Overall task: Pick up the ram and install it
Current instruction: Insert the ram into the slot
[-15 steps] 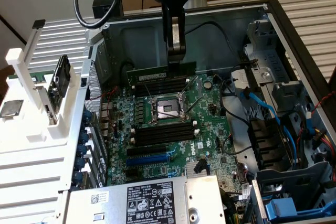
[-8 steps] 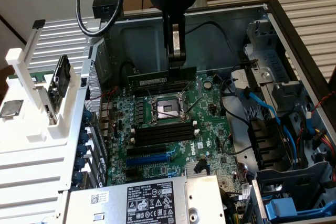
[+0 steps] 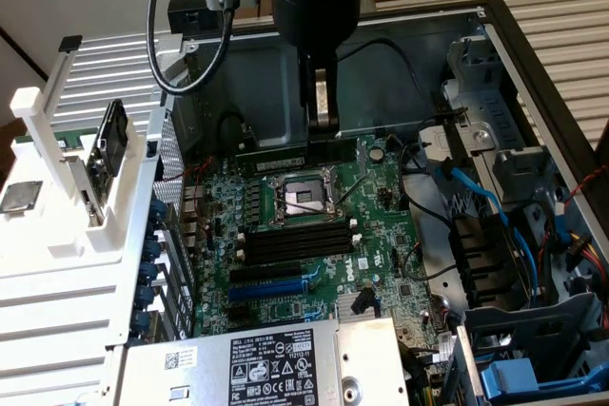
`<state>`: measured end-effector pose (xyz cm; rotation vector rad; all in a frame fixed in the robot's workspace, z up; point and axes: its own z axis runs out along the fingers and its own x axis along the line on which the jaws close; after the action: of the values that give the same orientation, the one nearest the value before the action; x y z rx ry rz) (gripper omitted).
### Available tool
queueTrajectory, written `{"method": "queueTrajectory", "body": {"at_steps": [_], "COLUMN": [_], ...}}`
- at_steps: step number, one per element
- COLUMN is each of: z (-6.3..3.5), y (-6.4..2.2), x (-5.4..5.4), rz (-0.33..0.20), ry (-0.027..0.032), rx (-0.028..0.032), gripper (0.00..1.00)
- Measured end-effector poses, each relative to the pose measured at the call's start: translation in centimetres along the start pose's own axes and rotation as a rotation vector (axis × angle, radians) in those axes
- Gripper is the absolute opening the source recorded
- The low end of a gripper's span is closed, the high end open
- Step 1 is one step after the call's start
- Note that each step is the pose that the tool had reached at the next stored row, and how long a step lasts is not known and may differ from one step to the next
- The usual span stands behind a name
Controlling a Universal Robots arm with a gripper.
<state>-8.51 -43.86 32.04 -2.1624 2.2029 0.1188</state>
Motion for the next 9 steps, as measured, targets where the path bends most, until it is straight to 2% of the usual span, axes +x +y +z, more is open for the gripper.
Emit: {"method": "queueTrajectory", "body": {"at_steps": [6,9], "z": [1.08,1.60], "y": [-0.17,-0.17], "x": [-0.5,-0.4], "rz": [0.000,0.001], "ry": [0.0016,0.0064], "rx": [-0.0024,-0.0055], "gripper": [0.12,0.12]}}
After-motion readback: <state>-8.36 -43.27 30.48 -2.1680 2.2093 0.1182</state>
